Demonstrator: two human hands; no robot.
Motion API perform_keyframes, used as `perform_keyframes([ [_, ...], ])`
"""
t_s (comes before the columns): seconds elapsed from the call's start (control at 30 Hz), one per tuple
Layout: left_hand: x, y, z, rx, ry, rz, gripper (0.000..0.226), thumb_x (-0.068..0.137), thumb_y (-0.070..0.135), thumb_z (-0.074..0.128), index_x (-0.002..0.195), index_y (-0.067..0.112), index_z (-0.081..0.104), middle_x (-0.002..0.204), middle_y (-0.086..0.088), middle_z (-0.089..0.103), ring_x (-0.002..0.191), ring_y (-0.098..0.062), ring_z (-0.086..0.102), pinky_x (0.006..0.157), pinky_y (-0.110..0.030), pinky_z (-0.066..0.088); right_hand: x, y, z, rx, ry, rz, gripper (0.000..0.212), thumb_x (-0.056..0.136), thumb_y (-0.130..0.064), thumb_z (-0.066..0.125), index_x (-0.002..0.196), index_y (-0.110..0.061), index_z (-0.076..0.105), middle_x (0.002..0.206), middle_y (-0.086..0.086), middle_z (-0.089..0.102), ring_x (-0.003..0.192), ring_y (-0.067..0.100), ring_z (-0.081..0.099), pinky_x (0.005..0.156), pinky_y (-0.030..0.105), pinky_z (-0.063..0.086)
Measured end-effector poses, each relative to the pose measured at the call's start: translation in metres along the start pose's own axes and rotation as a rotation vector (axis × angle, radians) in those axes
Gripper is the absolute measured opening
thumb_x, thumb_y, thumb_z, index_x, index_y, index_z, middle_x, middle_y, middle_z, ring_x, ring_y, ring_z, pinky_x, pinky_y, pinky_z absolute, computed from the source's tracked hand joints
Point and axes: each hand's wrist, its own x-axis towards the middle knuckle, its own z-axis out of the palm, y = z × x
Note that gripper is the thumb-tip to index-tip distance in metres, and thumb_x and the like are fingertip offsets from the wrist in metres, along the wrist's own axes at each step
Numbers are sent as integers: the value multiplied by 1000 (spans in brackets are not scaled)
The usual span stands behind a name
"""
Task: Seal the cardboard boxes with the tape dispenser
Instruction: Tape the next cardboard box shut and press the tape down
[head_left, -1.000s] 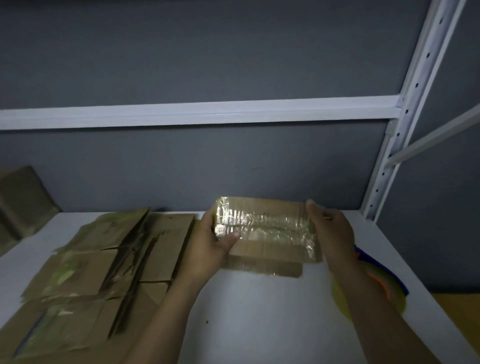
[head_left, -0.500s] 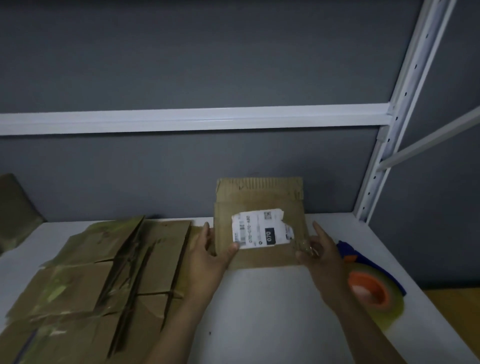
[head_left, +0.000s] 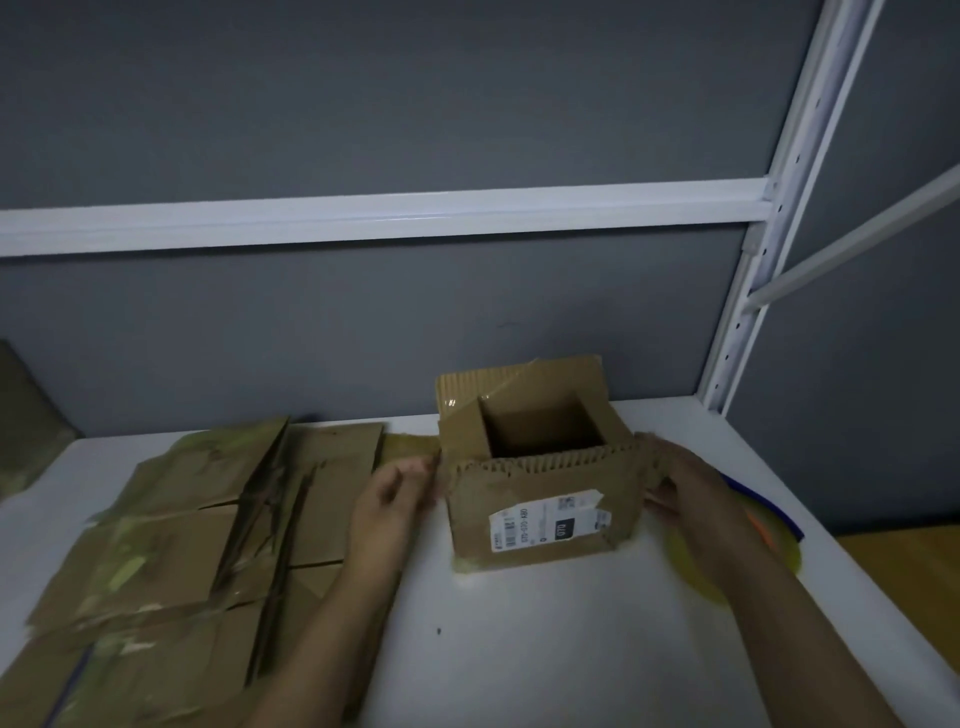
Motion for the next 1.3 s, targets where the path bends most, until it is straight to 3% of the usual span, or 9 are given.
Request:
perform_keyframes([
  [0.13, 32, 55, 1, 180, -204, -94, 73, 76, 70, 49, 141, 38, 38, 129, 15, 48, 112, -10, 54, 85, -27, 49, -1, -2, -2, -180, -95, -11, 39, 91, -27, 61, 128, -35, 52, 122, -5, 62, 110, 15, 57, 92, 32, 45],
  [0.37, 55, 76, 25, 500, -301, -59, 84, 86, 28, 70, 152, 22, 18, 144, -1, 43, 126, -24, 46, 95, -32, 42, 9, -33, 15, -871, -115, -138, 89, 74, -62, 68, 146, -32, 25, 141, 3, 43, 123, 21, 48, 97, 34, 45],
  [0.5, 42, 70, 12, 281, -98, -13, 50, 100, 19, 49, 146, 33, 33, 146, -6, 45, 124, -27, 51, 92, -43, 51, 7, -31, 14, -969, -111, -350, 59, 95, -49, 46, 146, -39, 19, 135, 6, 51, 116, 22, 54, 94, 30, 44],
  [0.57, 33, 70, 2, 313, -100, 107, 21, 102, 26, 44, 116, 34, 57, 125, -4, 61, 104, -20, 61, 85, -47, 55, 4, -31, 9, -982, -129, -454, 41, 102, -36, 34, 141, -43, 23, 130, 10, 56, 112, 23, 56, 95, 31, 45],
  [0.8, 7, 70, -39, 363, -516, -51, 58, 74, 54, 71, 127, 54, 45, 124, 18, 60, 116, -4, 56, 102, -33, 46, -4, -42, -31, -613, -366, -320, 37, 91, -2, 56, 114, -30, 61, 129, -7, 55, 111, 12, 58, 81, 19, 51],
  [0.9, -3, 68, -30, 431, -421, -48, 82, 66, 36, 85, 130, 54, 37, 119, 15, 57, 108, -6, 59, 94, -29, 52, -3, -33, -37, -742, -456, -328, 54, 84, -10, 70, 125, -38, 48, 134, -14, 47, 123, 9, 46, 99, 31, 46],
  [1.03, -20, 62, 5, 268, -211, 49, 80, 83, 6, 72, 140, 41, 27, 117, 16, 59, 94, 13, 62, 72, -11, 53, -4, -17, -21, -680, -296, -459, 44, 89, -34, 64, 127, -38, 42, 127, -13, 52, 119, 12, 53, 83, 12, 47],
  [1.13, -27, 44, 24, 220, -134, 32, 103, 84, 10, 73, 151, 37, -1, 115, 16, 62, 96, -1, 66, 74, -16, 55, -2, -7, -15, -543, -228, -469, 63, 87, -49, 58, 138, -49, 21, 134, -16, 49, 116, 8, 55, 76, 12, 49],
  [1.3, -38, 33, 39, 178, 49, -11, 36, 84, 23, 74, 116, 20, 57, 100, 4, 73, 94, -16, 71, 70, -23, 57, 0, 10, -13, -506, -46, -258, 74, 85, -65, 50, 145, -26, 33, 133, -3, 55, 118, 25, 58, 89, 32, 50],
])
